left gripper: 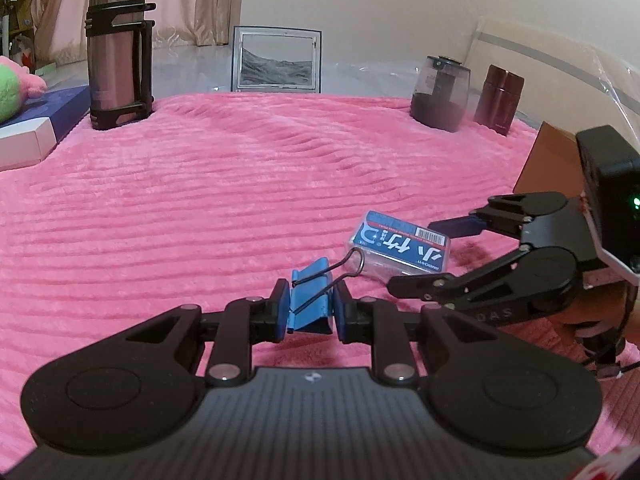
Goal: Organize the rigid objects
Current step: 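Grasp the blue binder clip with the left tool while the right tool grasps the toothpick case, then carry the binder clip and toothpick case with both tools over the box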
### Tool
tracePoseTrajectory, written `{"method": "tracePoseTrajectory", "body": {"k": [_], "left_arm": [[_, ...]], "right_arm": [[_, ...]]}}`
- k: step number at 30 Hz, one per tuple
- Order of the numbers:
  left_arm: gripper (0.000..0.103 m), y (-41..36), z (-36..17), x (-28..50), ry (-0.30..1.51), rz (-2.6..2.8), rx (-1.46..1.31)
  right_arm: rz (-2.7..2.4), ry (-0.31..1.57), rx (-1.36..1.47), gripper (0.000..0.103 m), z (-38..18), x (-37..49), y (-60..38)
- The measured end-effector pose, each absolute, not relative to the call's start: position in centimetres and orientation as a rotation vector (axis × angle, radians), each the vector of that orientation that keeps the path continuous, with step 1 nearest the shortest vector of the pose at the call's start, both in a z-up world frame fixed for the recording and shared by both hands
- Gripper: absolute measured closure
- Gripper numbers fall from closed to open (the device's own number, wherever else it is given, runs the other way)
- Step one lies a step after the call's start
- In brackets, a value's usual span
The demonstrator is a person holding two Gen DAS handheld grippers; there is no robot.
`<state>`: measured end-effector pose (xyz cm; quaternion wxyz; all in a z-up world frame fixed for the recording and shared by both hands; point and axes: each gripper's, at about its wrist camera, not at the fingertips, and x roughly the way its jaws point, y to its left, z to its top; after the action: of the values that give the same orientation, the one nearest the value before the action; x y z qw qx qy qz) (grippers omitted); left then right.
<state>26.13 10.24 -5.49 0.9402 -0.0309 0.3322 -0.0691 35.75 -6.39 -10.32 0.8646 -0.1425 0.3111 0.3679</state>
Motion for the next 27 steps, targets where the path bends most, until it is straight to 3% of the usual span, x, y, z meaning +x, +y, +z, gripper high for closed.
{"method": "tracePoseTrajectory", "body": {"k": [9,27], "left_arm": [[0.084,9.9,-5.6,26.0,0.685,-0.141,-0.071],[0.084,6.9,-3.5,22.3,0.692,-0.165,-0.051]], "right_arm": [[0.778,0.654,-0.318,0.047,-10.0,36.0,-5.6],[0.713,0.685,-0.152,0.049,-6.7,29.4,-9.7]]}}
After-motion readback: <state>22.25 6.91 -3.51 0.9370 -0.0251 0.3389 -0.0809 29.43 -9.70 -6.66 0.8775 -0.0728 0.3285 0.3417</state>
